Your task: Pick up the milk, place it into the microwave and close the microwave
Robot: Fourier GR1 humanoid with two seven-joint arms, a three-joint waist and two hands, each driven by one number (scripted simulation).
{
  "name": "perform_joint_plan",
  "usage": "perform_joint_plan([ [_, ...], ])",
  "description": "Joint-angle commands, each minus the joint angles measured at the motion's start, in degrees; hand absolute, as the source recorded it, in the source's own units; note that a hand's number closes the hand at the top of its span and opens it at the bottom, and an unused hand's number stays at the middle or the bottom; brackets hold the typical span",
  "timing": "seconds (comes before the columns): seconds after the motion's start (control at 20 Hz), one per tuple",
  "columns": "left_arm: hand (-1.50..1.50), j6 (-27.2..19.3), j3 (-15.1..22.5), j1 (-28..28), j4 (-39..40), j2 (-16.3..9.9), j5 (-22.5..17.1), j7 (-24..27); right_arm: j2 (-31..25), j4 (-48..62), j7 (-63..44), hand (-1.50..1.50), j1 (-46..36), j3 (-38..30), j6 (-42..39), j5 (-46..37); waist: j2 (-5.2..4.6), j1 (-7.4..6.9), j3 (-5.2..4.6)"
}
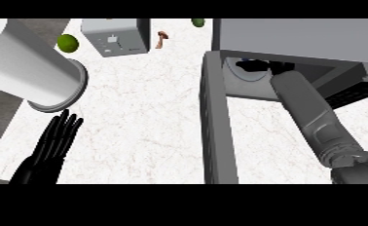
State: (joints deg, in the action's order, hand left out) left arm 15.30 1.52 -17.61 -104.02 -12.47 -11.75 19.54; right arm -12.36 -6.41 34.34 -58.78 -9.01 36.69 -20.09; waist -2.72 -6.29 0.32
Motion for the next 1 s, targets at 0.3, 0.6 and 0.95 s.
perform_joint_plan([
  [0.3,-1.50,0.90,3.19,0.27,-0.73,1.76,0.25,-0.86,0.21,-1.47,9.06,-1.50,5.10,-6.12,-8.27,6.12,0.78,2.00,-0.03],
  [0.6,-1.50,-1.96,4.44,1.69,-1.78,3.48,2.97,-2.60,1.36,-0.95,12.51,-1.50,8.77,-8.65,-13.57,8.82,1.40,3.24,-0.10],
  [0.95,-1.50,-0.66,3.71,1.66,0.93,2.48,4.64,-0.64,1.86,-2.37,19.11,-1.50,14.38,-10.49,-21.32,11.36,1.95,4.47,-0.18],
])
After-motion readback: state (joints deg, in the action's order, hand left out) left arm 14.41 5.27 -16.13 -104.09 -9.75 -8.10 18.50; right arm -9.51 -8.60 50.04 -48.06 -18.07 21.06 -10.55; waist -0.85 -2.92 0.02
